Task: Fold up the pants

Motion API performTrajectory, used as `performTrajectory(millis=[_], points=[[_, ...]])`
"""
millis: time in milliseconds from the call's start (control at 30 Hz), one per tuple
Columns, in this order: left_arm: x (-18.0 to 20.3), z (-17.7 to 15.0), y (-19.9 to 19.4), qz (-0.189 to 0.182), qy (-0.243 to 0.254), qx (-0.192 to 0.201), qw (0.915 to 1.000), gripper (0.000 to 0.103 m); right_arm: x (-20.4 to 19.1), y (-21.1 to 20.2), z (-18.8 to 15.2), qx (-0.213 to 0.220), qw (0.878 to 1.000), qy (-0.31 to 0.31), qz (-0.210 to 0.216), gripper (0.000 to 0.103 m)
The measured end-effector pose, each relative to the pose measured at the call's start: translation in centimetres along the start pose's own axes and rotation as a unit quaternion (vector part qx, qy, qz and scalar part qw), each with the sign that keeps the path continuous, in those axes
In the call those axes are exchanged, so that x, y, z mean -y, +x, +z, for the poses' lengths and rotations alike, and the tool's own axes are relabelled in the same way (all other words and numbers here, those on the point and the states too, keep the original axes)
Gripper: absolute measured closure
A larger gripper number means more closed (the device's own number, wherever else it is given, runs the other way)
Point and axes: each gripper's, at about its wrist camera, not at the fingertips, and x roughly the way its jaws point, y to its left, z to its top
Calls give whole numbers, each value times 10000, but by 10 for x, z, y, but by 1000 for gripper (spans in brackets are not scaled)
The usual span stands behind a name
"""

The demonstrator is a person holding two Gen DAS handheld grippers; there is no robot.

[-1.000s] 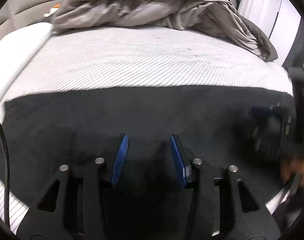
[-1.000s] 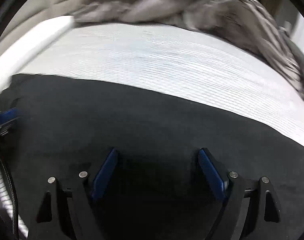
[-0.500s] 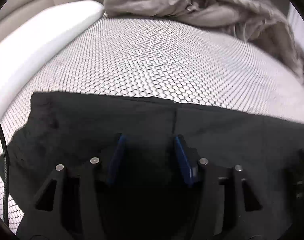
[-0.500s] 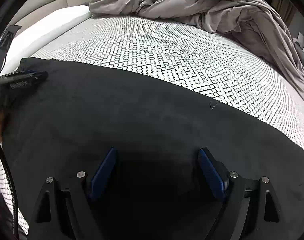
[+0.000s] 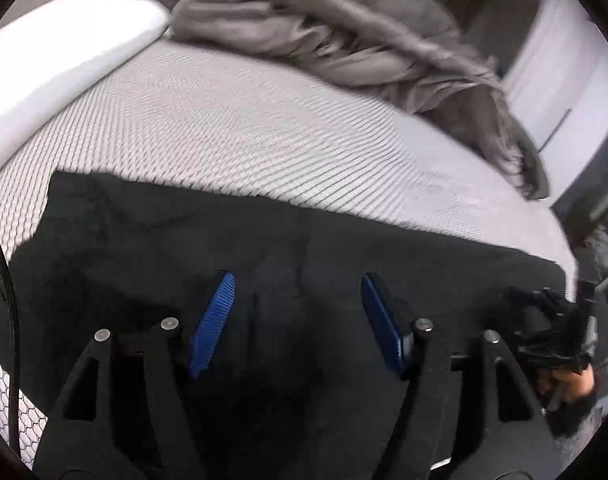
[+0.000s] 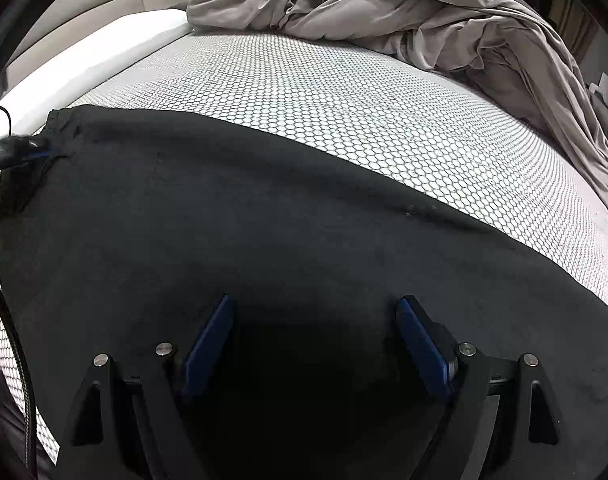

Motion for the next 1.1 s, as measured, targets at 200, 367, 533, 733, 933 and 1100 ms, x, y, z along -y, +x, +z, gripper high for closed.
performTrajectory(millis=[200,367,533,733,933,1100], points=[[-37,9,19,1799,-319,-68,9831,40,3,-3,-4,11,10000,-17,-24,18],[-68,10,11,1964,-940,50,9760,70,8,-3,-5,6,10000,-30,8,18],[-41,-6,-5,1575,-335,-32,9869,66,12,-4,-6,18,10000,-30,-32,18],[-55,-15,8,2337,-135,-283,9718,66,8,-8,-10,66,9997,-225,-13,18],[-9,-20,-13,2231,246,0,9745,72,13,-27,-28,216,9994,-216,-140,18],[80,-52,-2,441,632,4,9970,48,1,-59,-57,488,9969,-616,-15,18]])
